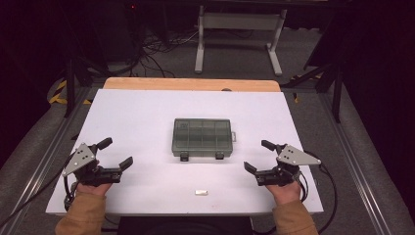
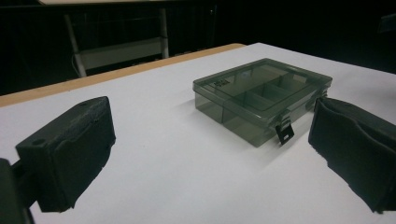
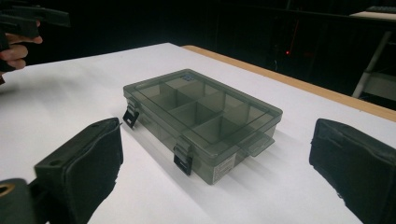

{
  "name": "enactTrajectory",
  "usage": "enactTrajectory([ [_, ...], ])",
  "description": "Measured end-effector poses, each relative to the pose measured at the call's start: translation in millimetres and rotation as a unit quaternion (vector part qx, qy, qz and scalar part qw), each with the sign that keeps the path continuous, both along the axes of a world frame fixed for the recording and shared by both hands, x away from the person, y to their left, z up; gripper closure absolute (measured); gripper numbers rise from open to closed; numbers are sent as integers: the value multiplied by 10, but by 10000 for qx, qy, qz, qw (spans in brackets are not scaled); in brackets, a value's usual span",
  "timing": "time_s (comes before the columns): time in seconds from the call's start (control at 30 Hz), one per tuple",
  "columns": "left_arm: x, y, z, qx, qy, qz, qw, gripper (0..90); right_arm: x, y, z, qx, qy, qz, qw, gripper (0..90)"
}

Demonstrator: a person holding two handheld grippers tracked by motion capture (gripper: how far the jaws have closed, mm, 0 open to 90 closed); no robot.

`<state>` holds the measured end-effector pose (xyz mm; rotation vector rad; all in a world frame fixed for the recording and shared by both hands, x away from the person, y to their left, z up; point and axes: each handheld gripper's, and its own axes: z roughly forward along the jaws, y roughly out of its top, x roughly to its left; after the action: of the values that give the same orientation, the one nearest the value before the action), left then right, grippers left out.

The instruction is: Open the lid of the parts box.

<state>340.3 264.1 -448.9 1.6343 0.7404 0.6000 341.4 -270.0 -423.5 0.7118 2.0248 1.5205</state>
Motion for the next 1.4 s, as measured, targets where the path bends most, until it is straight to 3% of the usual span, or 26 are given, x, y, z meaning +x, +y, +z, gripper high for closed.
enactTrajectory([
  [0.23,82,-82,89,-62,129,-125,9998,12,108,59,96,7,31,115,9999,45],
  [0.4,174,-157,153,22,176,-256,9995,12,185,98,154,-43,47,226,9997,45],
  [0.77,378,-324,193,28,305,-482,9984,24,320,195,210,-215,78,317,9992,51],
  [0.93,436,-409,183,-21,379,-609,9974,26,350,269,182,-384,144,411,9983,56],
  [1.07,488,-485,213,25,367,-698,9969,27,397,301,175,-410,177,455,9980,61],
  [1.23,569,-601,242,-18,494,-897,9947,32,476,340,170,-473,247,512,9973,83],
  [1.4,613,-683,250,21,525,-935,9942,33,539,379,158,-527,313,564,9965,101],
])
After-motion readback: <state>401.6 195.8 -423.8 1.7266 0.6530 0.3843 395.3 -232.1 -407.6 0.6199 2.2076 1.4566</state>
